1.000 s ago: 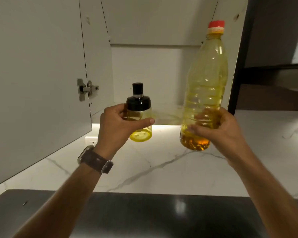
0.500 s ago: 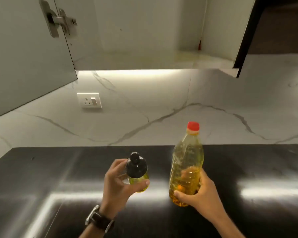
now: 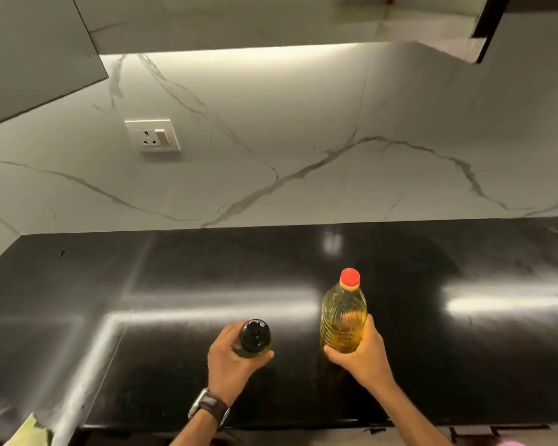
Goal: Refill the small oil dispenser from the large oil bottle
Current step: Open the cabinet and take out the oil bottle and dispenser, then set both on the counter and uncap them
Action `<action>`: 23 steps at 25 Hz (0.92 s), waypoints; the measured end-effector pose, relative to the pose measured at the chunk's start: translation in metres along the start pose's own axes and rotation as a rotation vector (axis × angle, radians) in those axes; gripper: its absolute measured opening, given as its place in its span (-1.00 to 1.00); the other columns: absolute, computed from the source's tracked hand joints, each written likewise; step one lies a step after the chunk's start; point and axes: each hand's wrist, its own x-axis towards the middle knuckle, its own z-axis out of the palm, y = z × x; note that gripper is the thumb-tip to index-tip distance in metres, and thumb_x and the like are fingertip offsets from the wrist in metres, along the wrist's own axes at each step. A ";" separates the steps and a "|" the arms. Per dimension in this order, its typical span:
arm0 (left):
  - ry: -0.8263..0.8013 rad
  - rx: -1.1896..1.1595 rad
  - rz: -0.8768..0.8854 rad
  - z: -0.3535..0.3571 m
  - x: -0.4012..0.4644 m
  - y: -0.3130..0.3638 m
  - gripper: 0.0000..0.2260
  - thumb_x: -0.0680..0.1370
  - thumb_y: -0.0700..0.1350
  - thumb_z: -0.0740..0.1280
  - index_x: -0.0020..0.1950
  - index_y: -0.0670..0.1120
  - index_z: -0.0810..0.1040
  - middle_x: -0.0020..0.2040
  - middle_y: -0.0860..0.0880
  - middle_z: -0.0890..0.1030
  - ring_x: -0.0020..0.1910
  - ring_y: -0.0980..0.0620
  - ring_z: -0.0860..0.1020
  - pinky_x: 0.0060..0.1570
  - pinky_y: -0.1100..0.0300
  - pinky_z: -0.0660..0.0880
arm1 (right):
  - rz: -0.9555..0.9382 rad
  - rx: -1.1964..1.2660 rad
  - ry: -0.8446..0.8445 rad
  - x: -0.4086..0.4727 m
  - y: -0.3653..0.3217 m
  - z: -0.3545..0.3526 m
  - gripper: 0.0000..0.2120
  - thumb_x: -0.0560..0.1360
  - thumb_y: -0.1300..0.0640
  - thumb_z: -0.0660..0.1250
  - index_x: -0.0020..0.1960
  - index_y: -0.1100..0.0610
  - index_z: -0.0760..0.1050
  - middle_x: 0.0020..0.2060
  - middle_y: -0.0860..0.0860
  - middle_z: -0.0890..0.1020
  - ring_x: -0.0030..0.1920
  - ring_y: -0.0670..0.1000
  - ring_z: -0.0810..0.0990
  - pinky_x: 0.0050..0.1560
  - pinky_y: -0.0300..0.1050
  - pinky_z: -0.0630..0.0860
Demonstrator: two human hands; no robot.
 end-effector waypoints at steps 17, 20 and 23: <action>-0.048 0.040 -0.153 0.016 -0.009 -0.045 -0.39 0.22 -0.16 0.73 0.17 0.20 0.61 0.12 0.19 0.66 0.13 0.26 0.61 0.19 0.09 0.61 | 0.062 0.017 0.001 -0.003 0.052 0.016 -0.19 0.22 0.10 0.74 0.30 -0.08 0.34 0.17 -0.13 0.57 0.19 -0.14 0.58 0.12 -0.28 0.52; -0.054 0.042 -0.161 0.015 -0.011 -0.047 -0.39 0.24 -0.17 0.73 0.17 0.21 0.59 0.13 0.19 0.65 0.13 0.25 0.60 0.18 0.15 0.59 | 0.077 0.043 0.012 -0.005 0.062 0.018 -0.14 0.19 0.02 0.75 0.35 -0.09 0.35 0.21 -0.12 0.59 0.23 -0.11 0.59 0.17 -0.26 0.49; -0.071 0.044 -0.164 0.015 -0.010 -0.051 -0.40 0.25 -0.15 0.73 0.22 0.11 0.62 0.13 0.17 0.65 0.14 0.18 0.61 0.20 0.09 0.60 | 0.084 0.071 0.008 -0.006 0.067 0.019 -0.13 0.21 0.01 0.74 0.37 -0.10 0.34 0.23 -0.11 0.60 0.26 -0.09 0.59 0.19 -0.25 0.51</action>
